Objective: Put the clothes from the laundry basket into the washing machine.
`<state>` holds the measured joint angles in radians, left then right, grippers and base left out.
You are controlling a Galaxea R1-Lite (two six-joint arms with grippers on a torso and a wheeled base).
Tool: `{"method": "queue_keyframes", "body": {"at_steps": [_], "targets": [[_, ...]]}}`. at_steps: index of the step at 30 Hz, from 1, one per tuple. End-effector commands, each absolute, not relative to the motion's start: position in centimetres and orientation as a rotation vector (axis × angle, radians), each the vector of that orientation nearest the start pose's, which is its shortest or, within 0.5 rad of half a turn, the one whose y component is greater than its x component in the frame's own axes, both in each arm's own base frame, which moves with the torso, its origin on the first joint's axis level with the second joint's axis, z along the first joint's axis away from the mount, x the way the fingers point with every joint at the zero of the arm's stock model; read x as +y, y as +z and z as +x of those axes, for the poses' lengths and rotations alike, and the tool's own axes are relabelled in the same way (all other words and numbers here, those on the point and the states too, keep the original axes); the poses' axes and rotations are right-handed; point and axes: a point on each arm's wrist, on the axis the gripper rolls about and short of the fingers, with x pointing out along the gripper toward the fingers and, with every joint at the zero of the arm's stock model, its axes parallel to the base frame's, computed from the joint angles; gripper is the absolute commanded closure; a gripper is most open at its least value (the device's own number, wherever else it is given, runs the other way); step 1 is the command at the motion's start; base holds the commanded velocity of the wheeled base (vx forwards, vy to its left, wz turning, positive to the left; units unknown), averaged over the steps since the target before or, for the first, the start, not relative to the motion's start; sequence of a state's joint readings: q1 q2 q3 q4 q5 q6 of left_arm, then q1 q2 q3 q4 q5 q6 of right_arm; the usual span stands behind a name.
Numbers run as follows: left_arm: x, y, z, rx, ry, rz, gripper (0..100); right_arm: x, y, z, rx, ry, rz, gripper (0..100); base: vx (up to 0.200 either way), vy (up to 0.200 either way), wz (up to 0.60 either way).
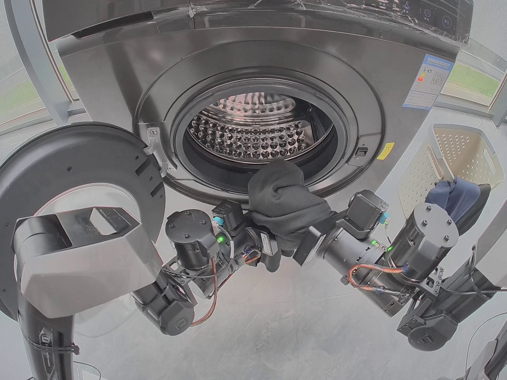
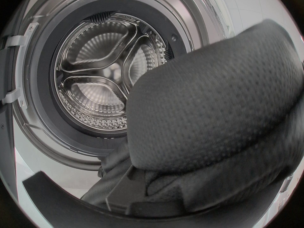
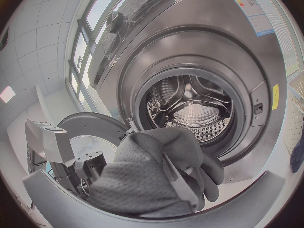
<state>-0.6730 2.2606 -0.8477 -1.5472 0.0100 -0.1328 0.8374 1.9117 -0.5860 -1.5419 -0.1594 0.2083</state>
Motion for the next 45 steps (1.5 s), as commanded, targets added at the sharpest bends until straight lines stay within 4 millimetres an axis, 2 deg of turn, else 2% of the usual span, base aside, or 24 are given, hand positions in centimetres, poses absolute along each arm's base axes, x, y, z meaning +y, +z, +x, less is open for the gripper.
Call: {"method": "queue_keyframes", "body": {"at_steps": [1, 2, 5, 7, 15, 19, 23, 24, 27, 31, 34, 36, 38, 40, 41, 45], "targets": [[-24.1, 10.7, 30.3, -0.13, -0.667, -0.207, 100, 22.0, 15.6, 22.0, -0.13, 0.655, 0.304, 100, 0.0, 0.0, 0.0], [-24.1, 10.7, 30.3, -0.13, -0.667, -0.207, 100, 22.0, 15.6, 22.0, -0.13, 0.655, 0.304, 100, 0.0, 0.0, 0.0], [-23.1, 12.9, 29.1, -0.159, -0.668, -0.241, 100, 20.3, 15.2, 23.6, -0.126, 0.581, 0.291, 100, 0.0, 0.0, 0.0], [-22.6, 13.8, 28.4, -0.174, -0.671, -0.248, 100, 19.9, 14.7, 23.8, -0.109, 0.57, 0.281, 100, 0.0, 0.0, 0.0], [-21.4, 16.4, 26.1, -0.214, -0.689, -0.267, 100, 21.0, 12.6, 23.8, -0.044, 0.592, 0.253, 100, 0.0, 0.0, 0.0], [-21.2, 16.9, 25.4, -0.218, -0.702, -0.272, 100, 21.5, 12.1, 23.9, -0.029, 0.599, 0.246, 100, 0.0, 0.0, 0.0], [-21.2, 16.8, 25.3, -0.217, -0.703, -0.271, 100, 21.7, 12.4, 24.0, -0.044, 0.606, 0.255, 100, 0.0, 0.0, 0.0], [-21.1, 16.8, 25.3, -0.216, -0.702, -0.273, 100, 21.6, 12.6, 24.0, -0.049, 0.606, 0.259, 0, 0.0, 0.0, 0.0], [-20.9, 16.9, 25.1, -0.209, -0.698, -0.27, 100, 21.2, 12.7, 23.2, -0.037, 0.617, 0.256, 0, 0.0, 0.0, 0.0], [-20.0, 16.2, 24.0, -0.175, -0.7, -0.254, 100, 19.9, 12.7, 20.1, 0.005, 0.697, 0.218, 0, 0.0, 0.0, 0.0], [-19.1, 15.2, 23.5, -0.132, -0.692, -0.231, 100, 18.4, 12.2, 17.8, 0.055, 0.777, 0.172, 0, 0.0, 0.0, 0.0], [-18.9, 15.0, 23.3, -0.12, -0.69, -0.228, 100, 17.9, 11.9, 17.2, 0.073, 0.792, 0.159, 0, 0.0, 0.0, 0.0], [-17.9, 14.5, 22.7, -0.094, -0.686, -0.209, 100, 16.3, 10.8, 15.6, 0.142, 0.81, 0.122, 0, 0.0, 0.0, 0.0], [-17.7, 14.6, 22.4, -0.094, -0.698, -0.206, 100, 15.8, 10.5, 15.2, 0.163, 0.811, 0.115, 0, 0.0, 0.0, 0.0], [-17.1, 14.8, 21.5, -0.09, -0.722, -0.196, 100, 15.0, 10.2, 14.8, 0.188, 0.81, 0.108, 0, 0.0, 0.0, 0.0], [-15.7, 14.9, 20.1, -0.075, -0.726, -0.196, 100, 14.0, 9.9, 15.3, 0.206, 0.766, 0.121, 0, 0.0, 0.0, 0.0]]}}
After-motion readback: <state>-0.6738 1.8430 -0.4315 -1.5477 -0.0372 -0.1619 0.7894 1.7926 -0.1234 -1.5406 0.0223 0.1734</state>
